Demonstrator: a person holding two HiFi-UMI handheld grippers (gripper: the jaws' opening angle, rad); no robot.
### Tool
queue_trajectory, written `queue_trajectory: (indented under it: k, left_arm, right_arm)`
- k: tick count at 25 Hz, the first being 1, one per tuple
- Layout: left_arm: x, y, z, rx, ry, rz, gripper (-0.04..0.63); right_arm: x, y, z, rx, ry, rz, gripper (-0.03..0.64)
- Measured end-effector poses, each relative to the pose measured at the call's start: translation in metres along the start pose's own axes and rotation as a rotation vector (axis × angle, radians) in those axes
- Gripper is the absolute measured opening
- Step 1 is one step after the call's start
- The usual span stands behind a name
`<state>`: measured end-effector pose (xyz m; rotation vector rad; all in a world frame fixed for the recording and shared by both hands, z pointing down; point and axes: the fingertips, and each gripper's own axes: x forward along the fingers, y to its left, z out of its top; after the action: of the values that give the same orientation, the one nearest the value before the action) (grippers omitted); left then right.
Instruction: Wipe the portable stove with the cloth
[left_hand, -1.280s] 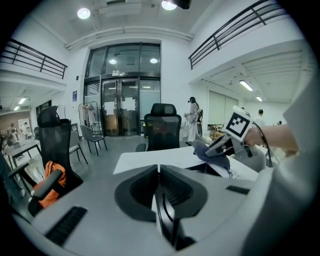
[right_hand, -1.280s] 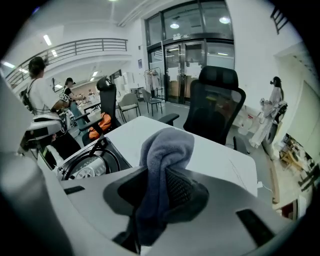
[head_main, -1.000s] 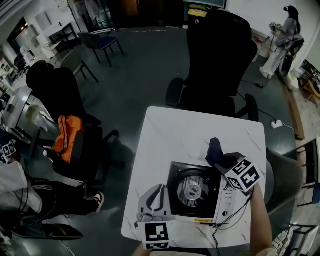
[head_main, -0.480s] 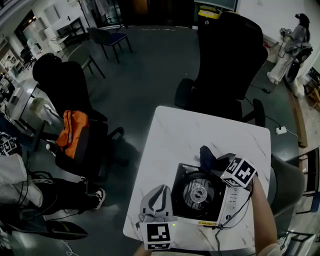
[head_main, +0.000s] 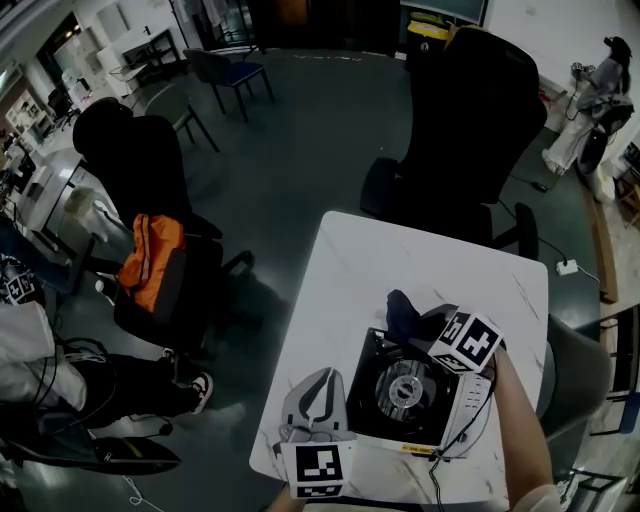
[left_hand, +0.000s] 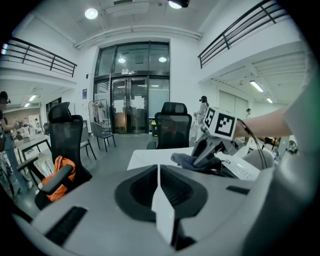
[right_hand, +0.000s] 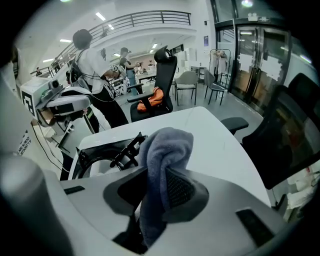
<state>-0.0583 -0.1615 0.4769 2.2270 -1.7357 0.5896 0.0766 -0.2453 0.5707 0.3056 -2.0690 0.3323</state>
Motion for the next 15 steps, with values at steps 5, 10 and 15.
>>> queue_trajectory:
  k: [5, 10, 15]
  left_arm:
    - [0.002, 0.007, 0.000, -0.009, 0.000, 0.012, 0.021]
    - [0.003, 0.013, 0.004, -0.016, -0.011, 0.018, 0.021]
    - [0.003, 0.018, 0.007, -0.017, -0.016, 0.025, 0.021]
  right_arm:
    - [0.009, 0.003, 0.015, -0.032, 0.009, 0.013, 0.106]
    - [0.016, 0.007, 0.027, -0.056, 0.014, 0.020, 0.106]
    - [0.018, 0.005, 0.040, -0.047, -0.012, 0.003, 0.106]
